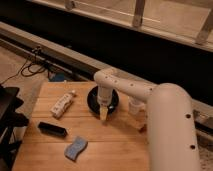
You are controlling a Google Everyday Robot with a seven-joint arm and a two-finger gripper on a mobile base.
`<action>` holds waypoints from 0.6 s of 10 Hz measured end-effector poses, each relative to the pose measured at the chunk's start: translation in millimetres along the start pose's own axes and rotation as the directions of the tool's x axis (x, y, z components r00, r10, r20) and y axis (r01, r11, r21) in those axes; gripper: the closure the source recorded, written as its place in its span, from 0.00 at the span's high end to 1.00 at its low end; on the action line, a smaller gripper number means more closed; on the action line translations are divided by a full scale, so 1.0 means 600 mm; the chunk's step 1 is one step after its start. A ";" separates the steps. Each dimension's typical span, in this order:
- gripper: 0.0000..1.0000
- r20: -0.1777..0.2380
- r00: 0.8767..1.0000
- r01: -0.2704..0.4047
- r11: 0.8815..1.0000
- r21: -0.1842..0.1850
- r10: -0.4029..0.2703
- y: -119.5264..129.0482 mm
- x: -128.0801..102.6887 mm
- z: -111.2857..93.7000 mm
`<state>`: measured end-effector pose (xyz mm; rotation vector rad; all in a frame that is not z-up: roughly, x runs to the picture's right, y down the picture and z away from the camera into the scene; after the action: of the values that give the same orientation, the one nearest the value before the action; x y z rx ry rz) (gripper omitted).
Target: Pick up the ceramic bowl
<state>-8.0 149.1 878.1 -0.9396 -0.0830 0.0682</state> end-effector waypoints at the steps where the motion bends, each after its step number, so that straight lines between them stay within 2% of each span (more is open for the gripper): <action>1: 0.80 0.000 1.000 0.000 1.000 0.000 0.000 0.000 0.000 0.000; 2: 0.78 0.000 1.000 0.000 1.000 0.001 0.000 0.000 0.000 -0.001; 6: 0.37 -0.002 1.000 0.004 1.000 0.003 -0.004 -0.005 -0.002 -0.013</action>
<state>-8.6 141.2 875.9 -0.9364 -0.0832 0.0633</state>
